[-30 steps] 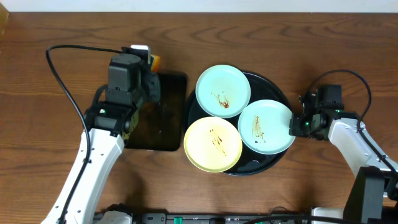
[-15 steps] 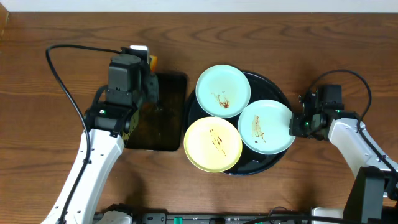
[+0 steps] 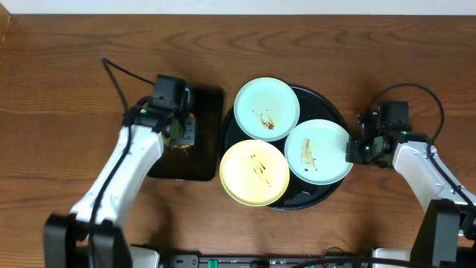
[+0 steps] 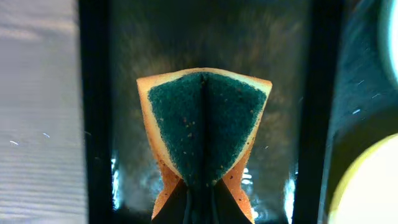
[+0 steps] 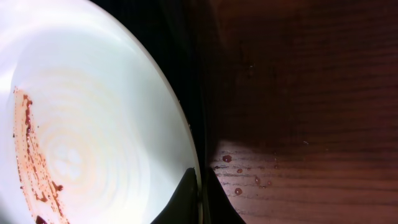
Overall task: Clean dirty plates on tray and stack at the side
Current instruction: 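Lift the sponge with the left gripper toward the plates, then scrub the pale green plate with the sponge while the right gripper holds it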
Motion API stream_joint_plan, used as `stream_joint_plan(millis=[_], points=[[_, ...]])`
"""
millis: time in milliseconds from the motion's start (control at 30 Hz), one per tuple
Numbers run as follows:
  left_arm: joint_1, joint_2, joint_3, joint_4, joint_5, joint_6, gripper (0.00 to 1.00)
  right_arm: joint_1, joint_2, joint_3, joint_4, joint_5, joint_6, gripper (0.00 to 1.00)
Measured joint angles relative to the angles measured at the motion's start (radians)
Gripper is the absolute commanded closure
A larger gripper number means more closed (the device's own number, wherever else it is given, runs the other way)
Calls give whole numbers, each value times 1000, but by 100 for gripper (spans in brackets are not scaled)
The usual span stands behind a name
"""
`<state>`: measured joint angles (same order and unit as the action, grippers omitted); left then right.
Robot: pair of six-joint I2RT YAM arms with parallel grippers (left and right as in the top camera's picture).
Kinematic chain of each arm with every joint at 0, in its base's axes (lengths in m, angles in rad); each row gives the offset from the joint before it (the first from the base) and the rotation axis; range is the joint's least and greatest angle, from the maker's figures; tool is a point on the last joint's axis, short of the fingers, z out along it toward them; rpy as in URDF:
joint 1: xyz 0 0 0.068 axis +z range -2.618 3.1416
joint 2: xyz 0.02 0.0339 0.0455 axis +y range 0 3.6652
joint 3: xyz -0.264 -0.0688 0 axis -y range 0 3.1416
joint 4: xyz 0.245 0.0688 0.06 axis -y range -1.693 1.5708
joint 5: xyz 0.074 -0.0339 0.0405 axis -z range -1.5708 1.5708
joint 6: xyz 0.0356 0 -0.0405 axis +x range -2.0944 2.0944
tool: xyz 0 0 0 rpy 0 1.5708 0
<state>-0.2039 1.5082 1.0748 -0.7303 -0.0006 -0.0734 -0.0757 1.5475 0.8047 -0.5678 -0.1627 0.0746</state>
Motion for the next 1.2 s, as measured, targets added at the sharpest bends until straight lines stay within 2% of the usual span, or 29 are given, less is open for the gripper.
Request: stream_joint_plan(millis=[133, 400, 533, 667, 867, 1200], points=[[0, 64, 0, -9, 3, -5, 93, 0, 0, 0, 0, 0, 0, 99], [0, 67, 0, -10, 30, -5, 93, 0, 0, 0, -1, 0, 0, 99], [0, 55, 1, 9, 148, -5, 93, 0, 0, 0, -1, -1, 0, 99], [-15, 24, 3, 97, 307, -20, 93, 0, 0, 0, -4, -2, 0, 99], [-118, 6, 21, 206, 415, -119, 93, 0, 0, 0, -21, -7, 0, 99], [-316, 23, 37, 411, 444, -194, 92, 0, 0, 0, -38, -14, 0, 99]])
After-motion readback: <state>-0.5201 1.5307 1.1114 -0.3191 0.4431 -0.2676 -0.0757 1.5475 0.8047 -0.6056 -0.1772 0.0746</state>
